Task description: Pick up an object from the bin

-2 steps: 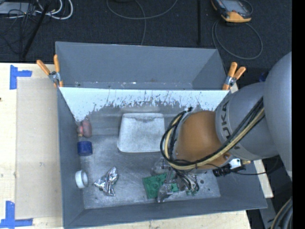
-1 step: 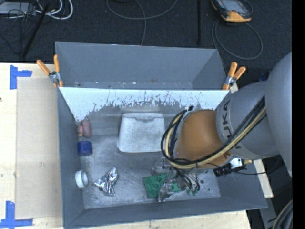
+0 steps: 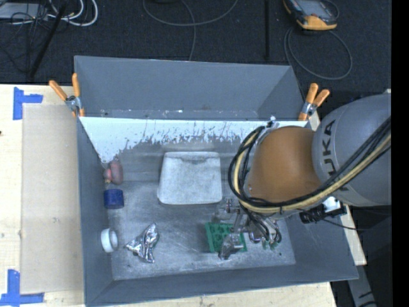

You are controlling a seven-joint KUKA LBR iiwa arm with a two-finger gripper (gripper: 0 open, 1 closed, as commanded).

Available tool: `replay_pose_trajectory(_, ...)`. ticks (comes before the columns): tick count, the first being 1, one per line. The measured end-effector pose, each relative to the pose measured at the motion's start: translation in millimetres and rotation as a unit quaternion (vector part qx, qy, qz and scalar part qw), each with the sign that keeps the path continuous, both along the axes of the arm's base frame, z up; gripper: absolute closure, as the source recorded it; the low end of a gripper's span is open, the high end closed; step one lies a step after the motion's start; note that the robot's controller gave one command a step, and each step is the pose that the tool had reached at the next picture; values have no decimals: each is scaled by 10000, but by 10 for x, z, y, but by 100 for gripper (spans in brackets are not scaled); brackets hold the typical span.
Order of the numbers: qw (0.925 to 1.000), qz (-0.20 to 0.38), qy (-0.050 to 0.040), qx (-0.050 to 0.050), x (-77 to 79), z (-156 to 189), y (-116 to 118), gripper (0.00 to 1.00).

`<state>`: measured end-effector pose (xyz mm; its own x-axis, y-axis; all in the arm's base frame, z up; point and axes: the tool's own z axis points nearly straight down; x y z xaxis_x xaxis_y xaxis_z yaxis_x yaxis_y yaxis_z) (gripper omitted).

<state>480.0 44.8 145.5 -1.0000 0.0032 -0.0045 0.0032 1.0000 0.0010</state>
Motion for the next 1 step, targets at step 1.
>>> replay_pose_trajectory(1, 10000, -15, 30, -2, -2, 1, -3, 100)
